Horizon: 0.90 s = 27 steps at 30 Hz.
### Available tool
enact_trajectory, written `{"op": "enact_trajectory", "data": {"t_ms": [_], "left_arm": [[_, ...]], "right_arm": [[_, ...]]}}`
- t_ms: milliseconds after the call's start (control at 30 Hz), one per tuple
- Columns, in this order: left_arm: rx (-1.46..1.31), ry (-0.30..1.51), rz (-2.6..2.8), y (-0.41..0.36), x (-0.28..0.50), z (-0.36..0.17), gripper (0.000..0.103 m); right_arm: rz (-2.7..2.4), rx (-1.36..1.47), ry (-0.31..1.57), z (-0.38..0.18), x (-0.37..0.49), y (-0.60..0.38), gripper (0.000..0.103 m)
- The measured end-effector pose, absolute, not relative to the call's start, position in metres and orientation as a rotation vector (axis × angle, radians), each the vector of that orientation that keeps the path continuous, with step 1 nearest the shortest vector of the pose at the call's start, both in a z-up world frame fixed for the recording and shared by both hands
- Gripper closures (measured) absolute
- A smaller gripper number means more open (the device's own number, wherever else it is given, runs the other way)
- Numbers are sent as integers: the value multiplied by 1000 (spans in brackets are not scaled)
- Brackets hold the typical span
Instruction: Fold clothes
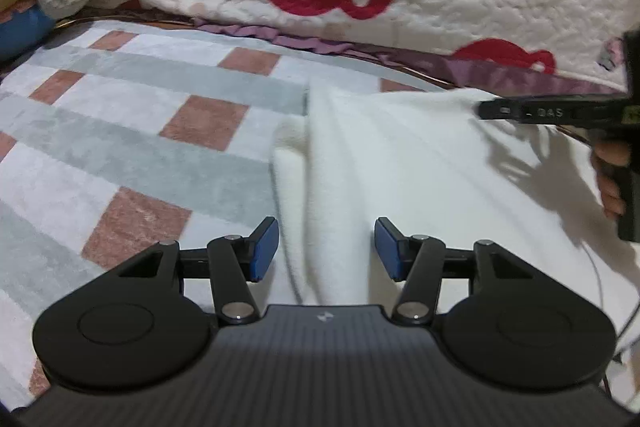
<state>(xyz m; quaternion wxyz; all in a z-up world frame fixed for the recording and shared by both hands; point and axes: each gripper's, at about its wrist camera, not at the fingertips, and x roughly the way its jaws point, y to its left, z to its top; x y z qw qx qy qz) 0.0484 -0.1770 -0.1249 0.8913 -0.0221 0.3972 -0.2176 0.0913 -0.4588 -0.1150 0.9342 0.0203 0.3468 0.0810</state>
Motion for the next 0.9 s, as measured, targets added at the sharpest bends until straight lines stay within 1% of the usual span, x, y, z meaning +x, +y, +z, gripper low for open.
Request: {"op": "enact_trajectory", "data": {"t_ms": [33, 100, 333, 500, 600, 633, 667, 733, 767, 900], "left_arm": [[-59, 823, -453, -175, 50, -125, 51], [-72, 818, -452, -172, 52, -126, 51], [-90, 806, -447, -158, 58, -128, 51], [-127, 814, -437, -148, 61, -127, 51], [-131, 817, -438, -145, 62, -125, 50], [-130, 814, -440, -145, 61, -124, 49], [-130, 810, -441, -145, 61, -123, 49], [-122, 807, -443, -145, 61, -122, 49], [-117, 805, -442, -145, 60, -122, 49], [-115, 811, -440, -146, 62, -123, 49]], "right_arm": [[161, 71, 706, -115, 90, -461, 97], [163, 135, 705, -116, 84, -467, 99], [265, 242, 703, -106, 46, -447, 101], [313, 212, 675, -94, 22, -413, 101], [234, 154, 670, -88, 24, -406, 101], [204, 133, 669, -86, 25, -404, 101], [174, 113, 667, -84, 26, -402, 96], [127, 117, 656, -82, 34, -414, 96], [119, 123, 645, -80, 37, -422, 102], [119, 137, 657, -72, 45, -447, 102]]}}
